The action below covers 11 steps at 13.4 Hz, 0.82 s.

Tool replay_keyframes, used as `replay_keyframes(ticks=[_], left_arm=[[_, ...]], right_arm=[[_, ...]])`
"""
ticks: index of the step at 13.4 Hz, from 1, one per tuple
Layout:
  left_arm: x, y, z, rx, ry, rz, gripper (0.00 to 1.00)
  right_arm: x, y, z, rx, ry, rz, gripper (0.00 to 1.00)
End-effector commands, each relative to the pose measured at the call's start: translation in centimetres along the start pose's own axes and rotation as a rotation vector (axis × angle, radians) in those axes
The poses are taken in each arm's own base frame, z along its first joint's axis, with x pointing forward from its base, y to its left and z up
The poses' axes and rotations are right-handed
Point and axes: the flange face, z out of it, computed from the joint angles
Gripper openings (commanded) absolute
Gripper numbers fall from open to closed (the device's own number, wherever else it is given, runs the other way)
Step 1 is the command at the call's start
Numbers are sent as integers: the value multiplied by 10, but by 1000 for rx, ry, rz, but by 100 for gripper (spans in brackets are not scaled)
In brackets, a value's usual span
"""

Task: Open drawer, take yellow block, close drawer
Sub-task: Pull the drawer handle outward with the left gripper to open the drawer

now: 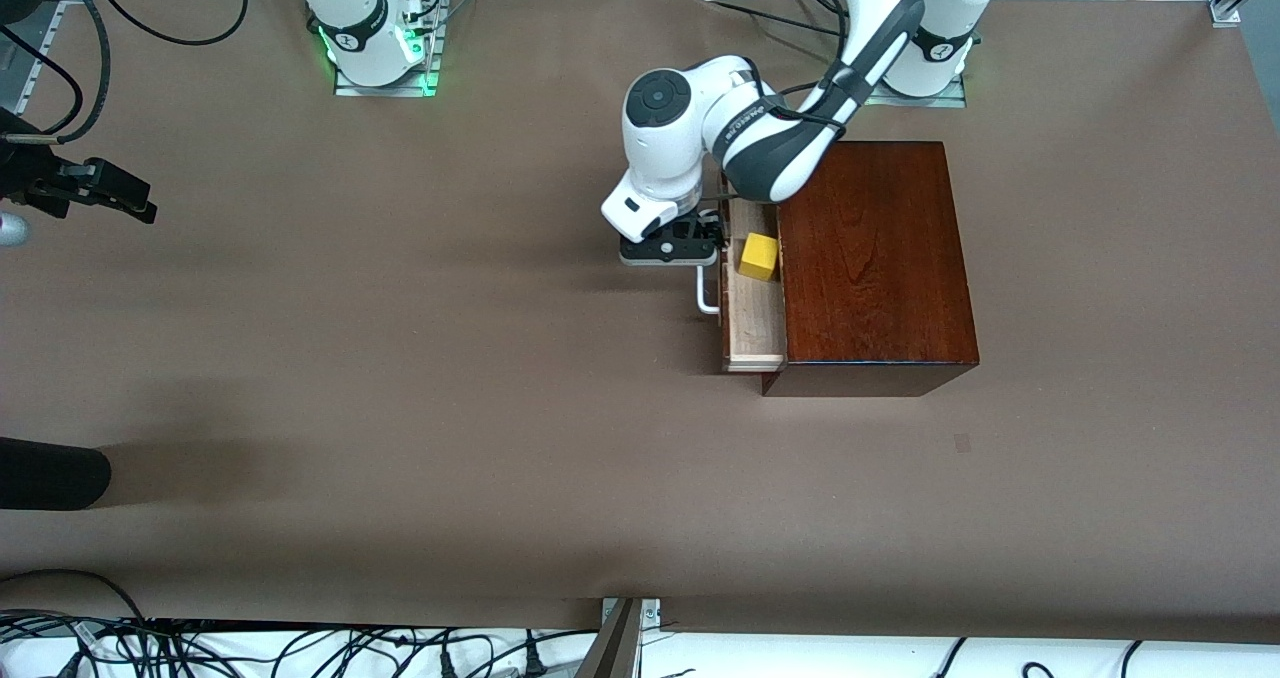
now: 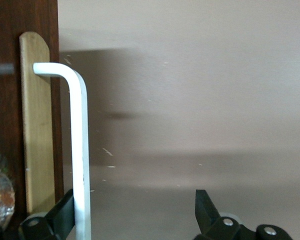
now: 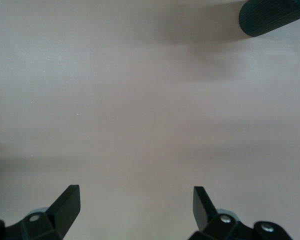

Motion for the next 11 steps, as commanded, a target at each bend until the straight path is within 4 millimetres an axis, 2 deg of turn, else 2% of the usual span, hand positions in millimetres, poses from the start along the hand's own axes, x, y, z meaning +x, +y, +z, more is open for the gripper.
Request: replay_keyframes(ticks=[1, 4, 11], left_arm=[[-3, 32, 6, -43, -10, -30, 100], [0, 41, 5, -57, -6, -33, 100], [-10, 72, 6, -75, 9, -53, 100]], right_arm=[[-2, -5, -6, 8, -5, 11, 100], [-2, -5, -6, 8, -5, 10, 100], [-2, -5, -6, 6, -6, 10, 100]])
